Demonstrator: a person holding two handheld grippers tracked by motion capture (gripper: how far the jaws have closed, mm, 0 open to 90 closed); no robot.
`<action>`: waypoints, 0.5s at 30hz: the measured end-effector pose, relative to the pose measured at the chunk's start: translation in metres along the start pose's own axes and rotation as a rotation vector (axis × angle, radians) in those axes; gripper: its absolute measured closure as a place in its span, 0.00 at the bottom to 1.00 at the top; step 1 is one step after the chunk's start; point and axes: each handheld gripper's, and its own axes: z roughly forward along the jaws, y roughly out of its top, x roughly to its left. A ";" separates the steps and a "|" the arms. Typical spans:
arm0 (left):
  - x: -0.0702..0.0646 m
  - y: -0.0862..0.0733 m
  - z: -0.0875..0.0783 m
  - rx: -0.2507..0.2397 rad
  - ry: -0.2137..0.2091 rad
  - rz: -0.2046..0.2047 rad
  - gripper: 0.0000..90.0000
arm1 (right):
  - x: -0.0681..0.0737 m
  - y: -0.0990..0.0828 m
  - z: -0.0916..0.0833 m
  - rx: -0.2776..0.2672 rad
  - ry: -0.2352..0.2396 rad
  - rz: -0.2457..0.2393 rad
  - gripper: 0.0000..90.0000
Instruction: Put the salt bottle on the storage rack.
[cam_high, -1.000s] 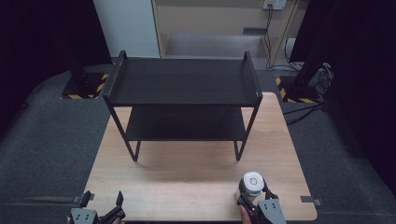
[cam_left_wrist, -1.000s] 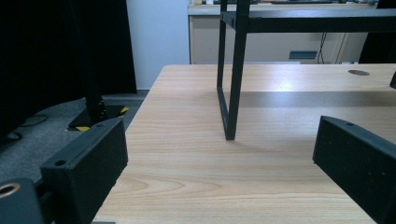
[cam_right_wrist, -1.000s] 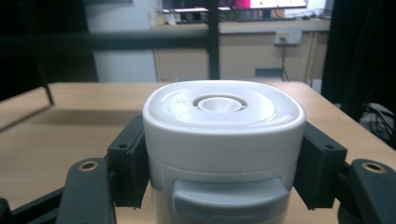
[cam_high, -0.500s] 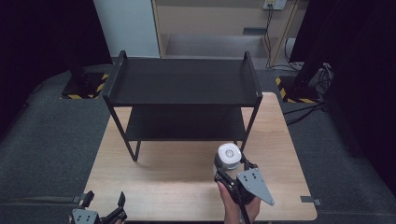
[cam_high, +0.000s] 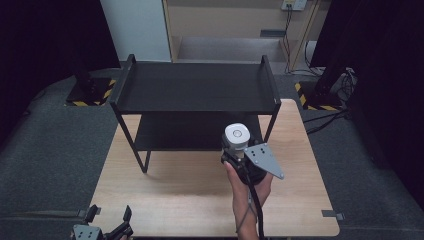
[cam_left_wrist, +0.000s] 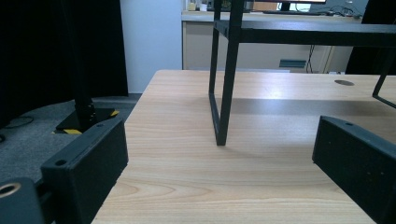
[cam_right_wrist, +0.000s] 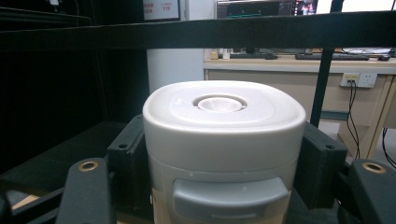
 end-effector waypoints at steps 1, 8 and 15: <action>0.001 0.000 0.000 -0.001 -0.001 -0.002 0.03 | 0.000 0.000 0.000 0.000 0.000 0.000 0.36; 0.004 0.000 0.002 -0.003 0.006 -0.006 0.03 | -0.006 0.013 0.025 0.029 -0.017 -0.012 0.36; 0.006 0.000 0.003 -0.004 0.013 -0.007 0.03 | -0.010 0.014 0.044 0.044 -0.030 -0.012 0.36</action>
